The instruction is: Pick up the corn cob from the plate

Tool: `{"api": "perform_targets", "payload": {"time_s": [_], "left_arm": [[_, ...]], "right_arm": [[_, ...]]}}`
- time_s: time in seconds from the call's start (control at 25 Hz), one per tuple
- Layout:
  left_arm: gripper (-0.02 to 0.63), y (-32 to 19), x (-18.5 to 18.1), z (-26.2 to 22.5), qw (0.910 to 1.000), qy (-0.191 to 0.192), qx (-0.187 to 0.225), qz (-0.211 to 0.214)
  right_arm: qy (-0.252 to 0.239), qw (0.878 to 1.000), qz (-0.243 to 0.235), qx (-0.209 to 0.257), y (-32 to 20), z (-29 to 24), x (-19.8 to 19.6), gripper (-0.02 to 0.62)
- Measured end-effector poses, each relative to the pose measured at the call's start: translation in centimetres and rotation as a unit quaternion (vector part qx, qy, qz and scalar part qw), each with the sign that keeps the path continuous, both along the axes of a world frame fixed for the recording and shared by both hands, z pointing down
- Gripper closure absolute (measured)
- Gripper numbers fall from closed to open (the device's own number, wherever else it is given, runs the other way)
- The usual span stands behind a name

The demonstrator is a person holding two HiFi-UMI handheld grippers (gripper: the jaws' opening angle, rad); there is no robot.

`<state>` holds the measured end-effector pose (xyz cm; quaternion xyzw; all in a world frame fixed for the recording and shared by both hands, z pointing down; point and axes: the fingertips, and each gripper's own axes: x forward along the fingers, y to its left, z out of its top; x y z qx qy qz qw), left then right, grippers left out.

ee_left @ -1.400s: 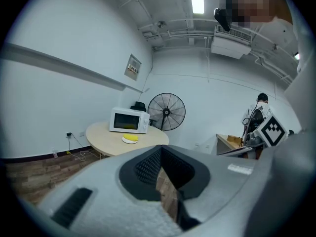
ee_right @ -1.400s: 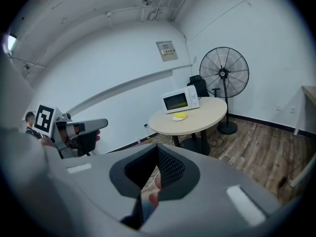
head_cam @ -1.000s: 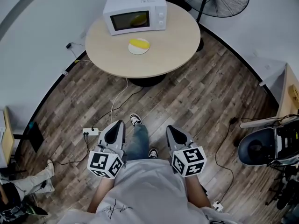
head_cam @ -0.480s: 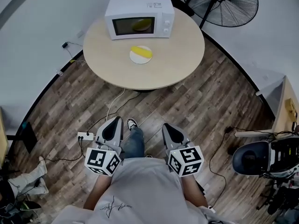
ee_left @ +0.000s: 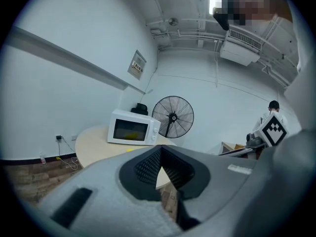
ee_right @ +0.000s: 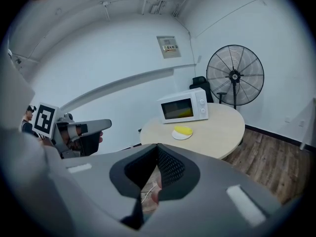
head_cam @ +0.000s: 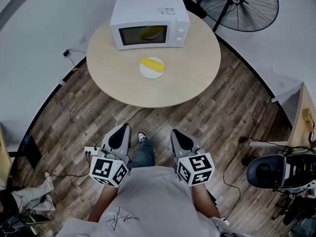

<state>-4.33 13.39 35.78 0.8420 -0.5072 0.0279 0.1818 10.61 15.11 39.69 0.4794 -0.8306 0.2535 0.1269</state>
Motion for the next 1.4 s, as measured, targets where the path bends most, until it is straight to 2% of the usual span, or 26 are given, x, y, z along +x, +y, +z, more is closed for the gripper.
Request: {"api": "perform_targets", "payload": {"time_s": [0.16, 0.32, 0.52, 0.72, 0.92, 1.2, 1.4], "left_arm": [[0.615, -2.6, -1.6, -1.0, 0.9997, 0.024, 0.009, -0.003], [0.615, -5.6, -2.2, -1.5, 0.9997, 0.020, 0.013, 0.005], [0.615, -9.1, -3.2, -1.6, 0.9995, 0.023, 0.017, 0.014], [0.615, -11.9, -3.3, -1.5, 0.9993, 0.016, 0.014, 0.032], [0.615, -13.5, -3.4, -1.6, 0.9987, 0.013, 0.013, 0.048], [0.615, -14.5, -4.1, -2.8, 0.9973, 0.033, 0.034, 0.056], [0.615, -14.4, -4.8, -3.1, 0.9967, 0.042, 0.038, 0.058]], "right_arm": [[-0.010, 1.000, 0.002, -0.007, -2.7, 0.0, -1.5, 0.583], [-0.013, 1.000, 0.002, -0.003, -5.8, -0.6, -2.4, 0.583], [-0.011, 0.999, 0.035, 0.005, -9.7, -0.7, -2.8, 0.583], [-0.011, 0.999, 0.046, 0.006, -12.7, -0.7, -3.0, 0.583], [-0.008, 0.999, 0.047, 0.011, -14.4, -0.9, -3.9, 0.583], [-0.011, 0.999, 0.033, 0.022, -16.0, -1.1, -5.8, 0.583], [0.005, 0.999, 0.022, 0.032, -16.5, -1.7, -6.7, 0.584]]}}
